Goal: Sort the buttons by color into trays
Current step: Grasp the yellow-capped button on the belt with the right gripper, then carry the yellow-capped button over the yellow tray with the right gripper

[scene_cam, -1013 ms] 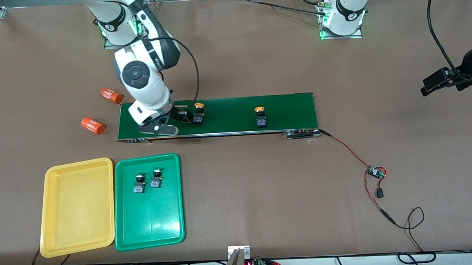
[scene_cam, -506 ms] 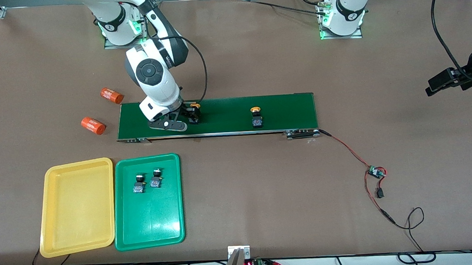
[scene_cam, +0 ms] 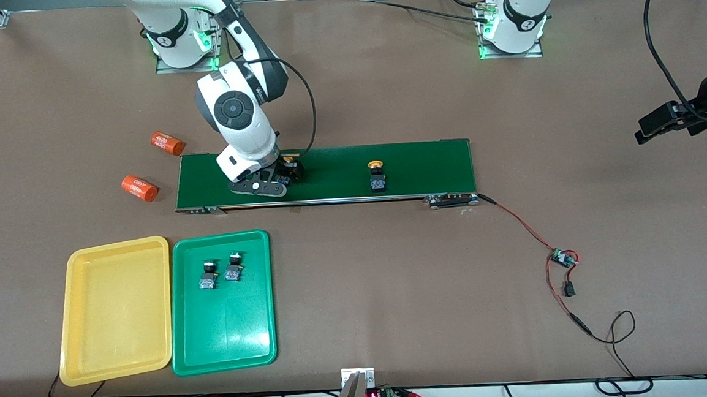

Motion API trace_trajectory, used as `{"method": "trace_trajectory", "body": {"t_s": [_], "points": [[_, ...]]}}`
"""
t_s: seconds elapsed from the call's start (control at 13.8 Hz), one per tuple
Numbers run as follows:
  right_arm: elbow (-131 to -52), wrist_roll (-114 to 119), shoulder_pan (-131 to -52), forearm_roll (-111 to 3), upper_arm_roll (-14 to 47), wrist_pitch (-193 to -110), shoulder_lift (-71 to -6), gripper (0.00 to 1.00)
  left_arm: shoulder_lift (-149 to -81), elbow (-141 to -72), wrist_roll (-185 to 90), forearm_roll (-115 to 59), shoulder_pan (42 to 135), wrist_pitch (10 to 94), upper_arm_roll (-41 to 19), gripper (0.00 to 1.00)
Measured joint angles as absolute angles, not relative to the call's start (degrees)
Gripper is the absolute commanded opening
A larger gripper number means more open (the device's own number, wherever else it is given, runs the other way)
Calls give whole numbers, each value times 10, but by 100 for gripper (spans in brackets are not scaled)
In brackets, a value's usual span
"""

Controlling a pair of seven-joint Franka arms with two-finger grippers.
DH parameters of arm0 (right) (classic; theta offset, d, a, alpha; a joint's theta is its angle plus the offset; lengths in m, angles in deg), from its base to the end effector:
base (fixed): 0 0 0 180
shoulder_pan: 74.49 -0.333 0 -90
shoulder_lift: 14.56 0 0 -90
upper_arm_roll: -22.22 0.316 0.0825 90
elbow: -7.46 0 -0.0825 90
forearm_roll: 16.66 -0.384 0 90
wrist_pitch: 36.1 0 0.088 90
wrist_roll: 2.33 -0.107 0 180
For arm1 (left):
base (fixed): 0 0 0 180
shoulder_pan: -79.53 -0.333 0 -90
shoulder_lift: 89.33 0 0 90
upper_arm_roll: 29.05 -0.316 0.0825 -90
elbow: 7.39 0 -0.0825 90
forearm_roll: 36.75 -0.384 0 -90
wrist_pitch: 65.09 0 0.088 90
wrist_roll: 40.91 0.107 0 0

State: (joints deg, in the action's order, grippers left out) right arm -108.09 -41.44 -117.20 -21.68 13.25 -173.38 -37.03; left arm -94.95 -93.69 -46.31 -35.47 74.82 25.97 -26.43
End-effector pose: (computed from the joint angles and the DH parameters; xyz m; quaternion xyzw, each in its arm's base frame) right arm 0.4989 0.3372 0.2578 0.9973 -0.0734 -0.0025 0.0022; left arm 0.5856 0.0203 0.6008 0.9977 0.0657 -0.0078 0.0132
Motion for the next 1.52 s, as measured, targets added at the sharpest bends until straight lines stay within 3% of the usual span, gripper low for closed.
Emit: {"method": "trace_trajectory", "body": {"t_s": [0.29,0.43,0.87,1.52], "points": [[-1081,-415,-1174,-217,132,-1742,-379,28,-949,-937,-463,-355,748,260,-264,100],[-1081,-415,-1174,-217,131,-1742,-379,16,-949,-937,-463,-355,748,260,-264,100],[-1058,-389,-1164,-217,116,-1712,-354,15,-949,-937,-463,-355,748,260,-265,100],[-982,-100,-945,-216,107,-1683,-375,15,-950,-937,-463,-355,743,260,-266,100]]}}
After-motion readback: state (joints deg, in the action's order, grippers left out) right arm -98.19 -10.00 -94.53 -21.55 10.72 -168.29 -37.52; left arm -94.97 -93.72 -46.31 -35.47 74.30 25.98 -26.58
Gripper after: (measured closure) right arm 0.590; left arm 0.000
